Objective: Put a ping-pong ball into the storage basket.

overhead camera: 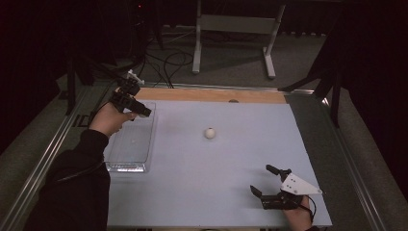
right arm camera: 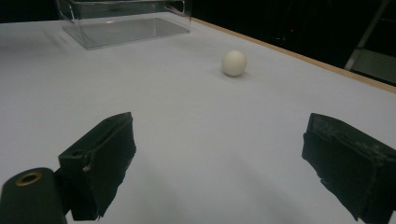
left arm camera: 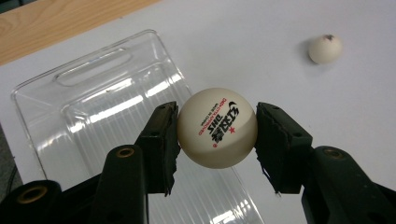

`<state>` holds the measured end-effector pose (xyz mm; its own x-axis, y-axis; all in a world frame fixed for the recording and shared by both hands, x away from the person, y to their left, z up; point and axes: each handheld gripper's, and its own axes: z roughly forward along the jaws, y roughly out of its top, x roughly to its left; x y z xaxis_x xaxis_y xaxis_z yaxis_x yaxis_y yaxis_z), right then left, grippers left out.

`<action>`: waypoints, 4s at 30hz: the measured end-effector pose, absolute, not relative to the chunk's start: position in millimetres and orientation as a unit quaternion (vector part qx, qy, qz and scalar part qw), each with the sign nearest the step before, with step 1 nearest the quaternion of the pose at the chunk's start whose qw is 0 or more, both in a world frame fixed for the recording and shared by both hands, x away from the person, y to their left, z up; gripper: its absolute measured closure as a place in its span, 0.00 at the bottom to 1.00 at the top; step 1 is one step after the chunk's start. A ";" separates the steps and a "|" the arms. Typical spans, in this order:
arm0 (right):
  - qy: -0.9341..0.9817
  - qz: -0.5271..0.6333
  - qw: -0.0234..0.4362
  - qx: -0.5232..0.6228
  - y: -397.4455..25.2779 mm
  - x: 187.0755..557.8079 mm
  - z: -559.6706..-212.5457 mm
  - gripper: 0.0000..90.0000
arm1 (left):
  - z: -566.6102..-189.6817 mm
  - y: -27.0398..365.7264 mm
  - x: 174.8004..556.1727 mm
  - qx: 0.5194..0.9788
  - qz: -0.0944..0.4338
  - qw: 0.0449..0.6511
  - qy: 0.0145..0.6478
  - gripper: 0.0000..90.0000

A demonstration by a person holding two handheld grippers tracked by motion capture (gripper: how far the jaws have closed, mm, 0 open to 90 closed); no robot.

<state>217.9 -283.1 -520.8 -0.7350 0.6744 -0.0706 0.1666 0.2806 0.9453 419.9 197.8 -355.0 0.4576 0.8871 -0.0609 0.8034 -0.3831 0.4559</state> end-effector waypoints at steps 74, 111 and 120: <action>0.768 0.530 0.233 0.275 -284.1 218.4 -521.6 0.10 | -459.9 213.9 438.1 0.796 0.058 0.154 0.582 0.47; 0.768 0.529 0.236 0.273 -283.9 218.3 -521.1 0.10 | -414.2 181.5 422.1 0.818 0.086 0.209 0.530 0.00; 0.768 0.530 0.234 0.274 -283.4 218.4 -521.3 0.10 | -413.6 169.5 419.2 0.834 0.060 0.216 0.504 0.00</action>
